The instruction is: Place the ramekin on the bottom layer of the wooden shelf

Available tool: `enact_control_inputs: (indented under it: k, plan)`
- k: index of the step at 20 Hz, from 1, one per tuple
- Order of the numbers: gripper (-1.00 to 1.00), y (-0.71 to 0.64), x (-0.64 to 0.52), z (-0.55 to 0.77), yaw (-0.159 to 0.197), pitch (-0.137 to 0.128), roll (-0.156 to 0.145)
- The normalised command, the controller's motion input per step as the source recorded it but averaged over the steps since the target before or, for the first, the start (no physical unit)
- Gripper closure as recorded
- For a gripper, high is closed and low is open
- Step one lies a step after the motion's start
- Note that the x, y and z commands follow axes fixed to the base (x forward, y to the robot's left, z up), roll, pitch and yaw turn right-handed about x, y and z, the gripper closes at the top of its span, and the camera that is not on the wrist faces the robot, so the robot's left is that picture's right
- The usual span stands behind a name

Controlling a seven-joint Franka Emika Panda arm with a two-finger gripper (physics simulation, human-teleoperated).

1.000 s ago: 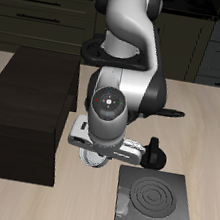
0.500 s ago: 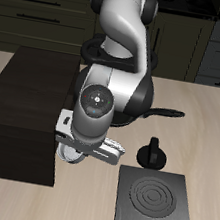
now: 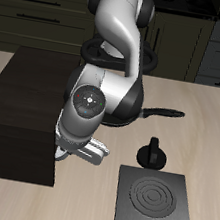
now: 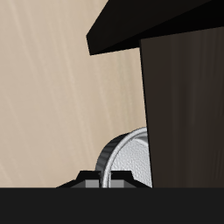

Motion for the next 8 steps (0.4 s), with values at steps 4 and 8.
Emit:
enact_control_inputs:
  k: [4, 8]
  plan:
    - [1.0, -0.38, 0.06, -0.06, 0.023, 0.006, -0.053]
    - [1.0, -0.23, 0.05, -0.05, -0.036, 0.009, -0.018]
